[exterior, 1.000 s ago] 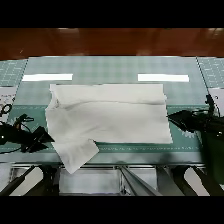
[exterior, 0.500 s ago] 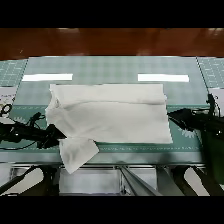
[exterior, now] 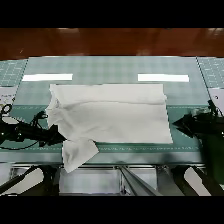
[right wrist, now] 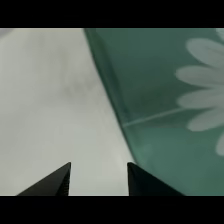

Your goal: Fold the shirts.

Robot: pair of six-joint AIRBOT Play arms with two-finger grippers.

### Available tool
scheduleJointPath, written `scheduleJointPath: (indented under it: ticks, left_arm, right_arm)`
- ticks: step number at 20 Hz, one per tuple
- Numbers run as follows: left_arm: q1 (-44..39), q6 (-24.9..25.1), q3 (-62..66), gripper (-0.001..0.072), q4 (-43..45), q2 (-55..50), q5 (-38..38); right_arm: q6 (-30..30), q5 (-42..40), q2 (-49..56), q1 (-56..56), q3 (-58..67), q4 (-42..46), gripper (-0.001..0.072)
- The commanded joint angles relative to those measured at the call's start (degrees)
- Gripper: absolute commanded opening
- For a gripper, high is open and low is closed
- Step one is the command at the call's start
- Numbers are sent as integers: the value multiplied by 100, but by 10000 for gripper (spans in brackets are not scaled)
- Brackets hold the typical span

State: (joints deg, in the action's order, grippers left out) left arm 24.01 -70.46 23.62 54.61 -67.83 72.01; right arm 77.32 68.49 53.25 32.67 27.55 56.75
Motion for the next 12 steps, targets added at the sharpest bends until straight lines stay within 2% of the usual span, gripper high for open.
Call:
scheduleJointPath:
  ticks: [1,5,9,12]
  left_arm:
    - [-4,35,7,23,-48,42,151]
    - [-4,33,7,24,-50,42,153]
    - [-4,33,7,24,-52,42,151]
    - [-4,17,7,24,-70,42,151]
  right_arm:
    - [396,590,299,310,22,949,416]
    - [4,1134,697,531,-26,627,416]
    - [-297,1003,1211,437,-66,35,416]
    - [-304,708,1644,-212,-63,-94,416]
